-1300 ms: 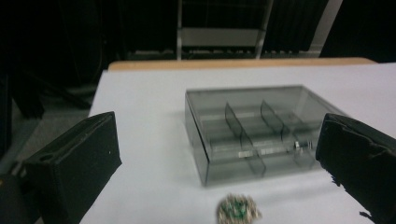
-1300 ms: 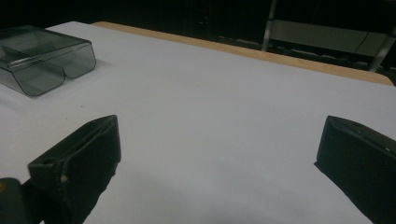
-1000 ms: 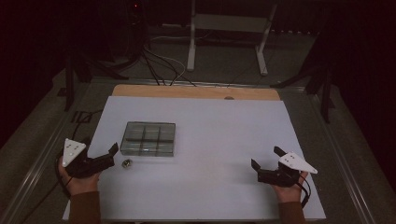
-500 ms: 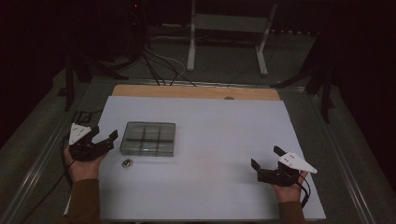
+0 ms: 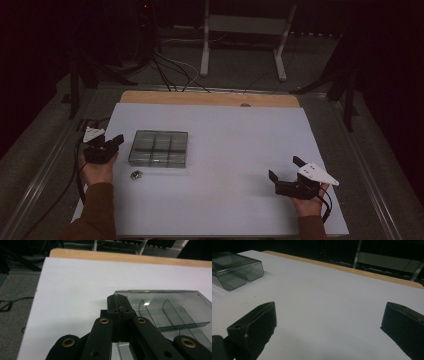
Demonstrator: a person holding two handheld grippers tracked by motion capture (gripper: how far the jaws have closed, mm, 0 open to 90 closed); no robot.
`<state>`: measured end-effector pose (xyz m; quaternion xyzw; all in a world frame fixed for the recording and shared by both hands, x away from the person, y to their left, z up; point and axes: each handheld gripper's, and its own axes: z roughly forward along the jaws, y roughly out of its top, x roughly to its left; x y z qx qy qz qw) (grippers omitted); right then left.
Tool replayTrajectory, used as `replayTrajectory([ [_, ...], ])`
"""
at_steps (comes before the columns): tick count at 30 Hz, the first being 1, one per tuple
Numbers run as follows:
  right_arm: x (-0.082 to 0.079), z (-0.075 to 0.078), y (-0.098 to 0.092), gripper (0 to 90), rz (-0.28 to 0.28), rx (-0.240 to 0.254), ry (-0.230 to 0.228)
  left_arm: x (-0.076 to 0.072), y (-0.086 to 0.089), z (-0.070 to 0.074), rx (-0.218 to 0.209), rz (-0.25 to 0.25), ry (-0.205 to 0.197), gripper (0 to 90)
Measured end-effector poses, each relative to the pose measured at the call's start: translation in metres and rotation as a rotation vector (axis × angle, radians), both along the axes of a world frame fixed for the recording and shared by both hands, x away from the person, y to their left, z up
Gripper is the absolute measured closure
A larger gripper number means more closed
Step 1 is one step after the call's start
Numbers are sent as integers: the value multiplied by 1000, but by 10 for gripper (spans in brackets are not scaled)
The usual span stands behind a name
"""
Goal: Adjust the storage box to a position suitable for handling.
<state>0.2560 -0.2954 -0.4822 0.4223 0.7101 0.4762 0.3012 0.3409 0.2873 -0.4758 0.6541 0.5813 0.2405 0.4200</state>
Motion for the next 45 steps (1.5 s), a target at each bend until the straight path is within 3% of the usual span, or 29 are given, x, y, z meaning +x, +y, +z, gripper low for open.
replayTrajectory([
  [12, 0, 0, 0, 0, 0, -1, -1, 9, -14, -11, 29, -15, 53, 900],
  [22, 0, 0, 0, 0, 0, -4, -3, 13, -19, -18, 78, -8, 96, 900],
  [45, 0, -1, 2, 0, 1, -11, 0, 13, -23, -19, 83, -2, 102, 900],
])
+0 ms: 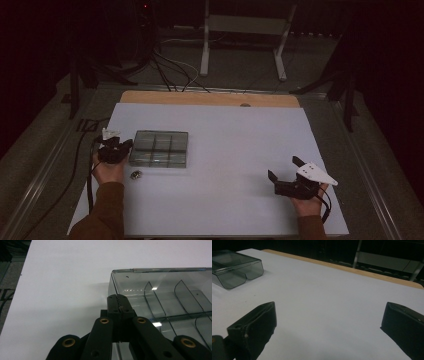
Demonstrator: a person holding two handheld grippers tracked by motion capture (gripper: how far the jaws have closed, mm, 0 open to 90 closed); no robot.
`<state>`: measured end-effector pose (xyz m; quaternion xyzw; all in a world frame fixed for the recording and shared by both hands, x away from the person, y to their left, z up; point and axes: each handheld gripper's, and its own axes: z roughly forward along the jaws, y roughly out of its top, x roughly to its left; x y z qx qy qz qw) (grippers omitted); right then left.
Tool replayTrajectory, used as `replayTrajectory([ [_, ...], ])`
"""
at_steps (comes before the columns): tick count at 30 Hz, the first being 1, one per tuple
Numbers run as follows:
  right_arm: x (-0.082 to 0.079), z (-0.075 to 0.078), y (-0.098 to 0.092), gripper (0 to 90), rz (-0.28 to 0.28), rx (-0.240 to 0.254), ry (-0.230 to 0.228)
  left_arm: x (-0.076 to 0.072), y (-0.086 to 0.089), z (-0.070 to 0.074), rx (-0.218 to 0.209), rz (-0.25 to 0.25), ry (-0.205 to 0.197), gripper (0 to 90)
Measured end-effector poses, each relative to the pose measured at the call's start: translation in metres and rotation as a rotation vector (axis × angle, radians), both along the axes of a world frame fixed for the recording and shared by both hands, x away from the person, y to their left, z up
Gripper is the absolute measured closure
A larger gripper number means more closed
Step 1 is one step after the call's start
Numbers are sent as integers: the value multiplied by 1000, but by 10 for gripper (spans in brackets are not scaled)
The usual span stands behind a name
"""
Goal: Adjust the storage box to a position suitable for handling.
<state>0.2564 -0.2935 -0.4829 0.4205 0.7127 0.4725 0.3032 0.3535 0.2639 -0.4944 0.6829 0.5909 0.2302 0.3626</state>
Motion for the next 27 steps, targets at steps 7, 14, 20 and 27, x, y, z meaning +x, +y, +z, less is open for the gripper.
replayTrajectory([
  [7, 0, 0, 0, 0, 0, 0, 0, -1, -10, 0, -16, -11, 0, 900],
  [14, 0, 0, 0, 0, 0, -2, -1, -1, -20, -1, -39, -24, 0, 900],
  [20, 0, 0, 0, 0, 1, -2, -1, -3, -28, -2, -57, -30, -1, 900],
  [27, 0, 0, 1, 0, 2, -3, -3, -4, -37, -2, -73, -33, 0, 900],
])
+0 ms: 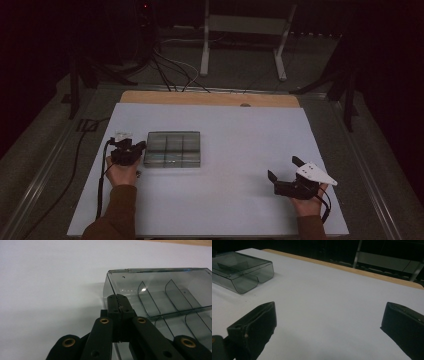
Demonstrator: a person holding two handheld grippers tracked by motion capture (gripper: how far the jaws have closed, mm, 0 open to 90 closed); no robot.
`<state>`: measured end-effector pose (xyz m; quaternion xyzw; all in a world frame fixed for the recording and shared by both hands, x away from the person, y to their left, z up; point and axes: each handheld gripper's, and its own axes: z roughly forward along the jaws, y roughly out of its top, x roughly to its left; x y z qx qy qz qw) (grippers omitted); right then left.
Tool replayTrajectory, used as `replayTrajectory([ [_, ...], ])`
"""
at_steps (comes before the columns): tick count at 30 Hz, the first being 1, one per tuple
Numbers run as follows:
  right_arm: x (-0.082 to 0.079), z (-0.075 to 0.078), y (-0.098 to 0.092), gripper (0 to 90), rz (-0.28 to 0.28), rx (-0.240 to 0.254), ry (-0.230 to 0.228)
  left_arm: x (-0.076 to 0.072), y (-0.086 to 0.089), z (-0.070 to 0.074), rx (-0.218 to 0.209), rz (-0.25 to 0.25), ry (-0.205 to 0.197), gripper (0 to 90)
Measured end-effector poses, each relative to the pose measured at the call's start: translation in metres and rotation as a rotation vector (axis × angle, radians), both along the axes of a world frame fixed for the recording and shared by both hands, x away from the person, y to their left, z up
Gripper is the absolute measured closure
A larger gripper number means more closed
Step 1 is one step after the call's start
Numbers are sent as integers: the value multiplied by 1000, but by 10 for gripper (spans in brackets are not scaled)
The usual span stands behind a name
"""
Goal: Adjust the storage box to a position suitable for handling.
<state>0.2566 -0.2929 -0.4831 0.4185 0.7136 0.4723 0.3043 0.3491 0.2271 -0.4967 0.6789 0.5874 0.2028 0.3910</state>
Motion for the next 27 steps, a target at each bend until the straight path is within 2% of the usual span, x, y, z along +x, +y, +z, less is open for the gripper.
replayTrajectory([
  [14, 0, 0, 0, 0, -1, -1, -1, -1, -24, 0, -8, -50, 7, 900],
  [27, 1, -1, 1, 0, 4, -5, 2, 13, -43, -3, -10, -70, 18, 900],
])
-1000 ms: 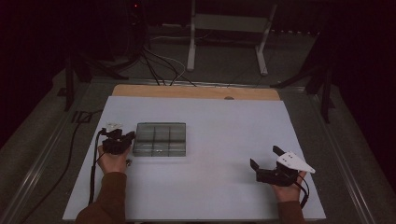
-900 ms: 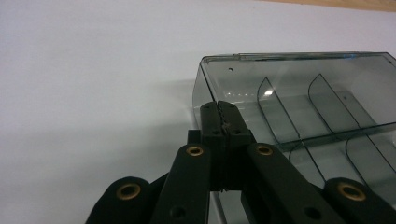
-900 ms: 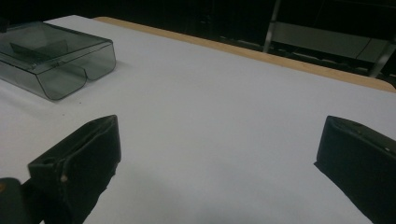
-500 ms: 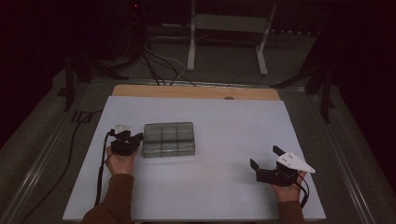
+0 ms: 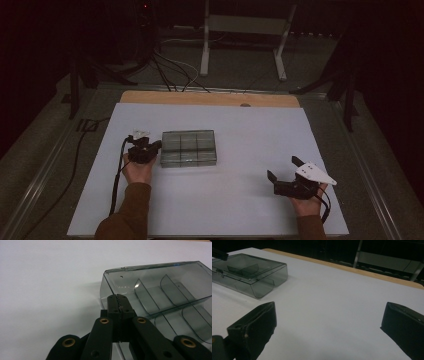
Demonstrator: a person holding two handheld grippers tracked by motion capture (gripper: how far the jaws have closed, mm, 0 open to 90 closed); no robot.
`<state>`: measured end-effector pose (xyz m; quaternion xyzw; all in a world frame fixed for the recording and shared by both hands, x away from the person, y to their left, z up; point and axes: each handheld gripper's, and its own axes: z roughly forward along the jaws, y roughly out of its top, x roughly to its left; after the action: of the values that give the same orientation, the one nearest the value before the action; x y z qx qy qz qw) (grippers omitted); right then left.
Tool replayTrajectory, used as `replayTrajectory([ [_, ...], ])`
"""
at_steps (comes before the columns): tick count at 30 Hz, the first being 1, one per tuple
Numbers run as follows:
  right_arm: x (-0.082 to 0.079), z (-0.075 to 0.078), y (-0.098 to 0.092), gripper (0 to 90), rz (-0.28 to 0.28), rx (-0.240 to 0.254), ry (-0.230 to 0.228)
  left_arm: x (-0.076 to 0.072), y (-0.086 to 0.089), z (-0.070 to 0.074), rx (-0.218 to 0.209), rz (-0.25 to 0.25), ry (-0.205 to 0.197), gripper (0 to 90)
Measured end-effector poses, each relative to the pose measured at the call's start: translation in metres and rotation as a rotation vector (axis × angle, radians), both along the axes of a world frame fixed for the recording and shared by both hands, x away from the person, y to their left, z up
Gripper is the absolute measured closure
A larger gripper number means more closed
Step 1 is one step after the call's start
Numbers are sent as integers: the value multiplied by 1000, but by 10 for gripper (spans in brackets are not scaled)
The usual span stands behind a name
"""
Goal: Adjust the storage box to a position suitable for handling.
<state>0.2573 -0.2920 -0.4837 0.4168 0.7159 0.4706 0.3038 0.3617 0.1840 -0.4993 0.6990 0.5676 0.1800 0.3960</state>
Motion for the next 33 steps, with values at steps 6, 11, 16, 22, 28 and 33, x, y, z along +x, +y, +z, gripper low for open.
replayTrajectory([
  [6, 1, -1, 2, 0, 4, -9, 9, 7, -7, -4, -11, -9, 4, 900],
  [11, 2, -2, 3, 0, 4, -13, 11, 12, -12, -5, -24, -20, 1, 900],
  [16, 3, -2, 3, 0, 6, -16, 12, 16, -22, -6, -28, -33, -2, 900],
  [22, 2, -2, 3, 0, 4, -14, 10, 18, -33, -6, -31, -46, -1, 900],
  [28, 2, -2, 3, 0, 3, -10, 9, 19, -45, -6, -33, -65, -2, 900],
  [33, 2, -2, 3, 0, 4, -9, 6, 19, -53, -7, -37, -80, -2, 900],
])
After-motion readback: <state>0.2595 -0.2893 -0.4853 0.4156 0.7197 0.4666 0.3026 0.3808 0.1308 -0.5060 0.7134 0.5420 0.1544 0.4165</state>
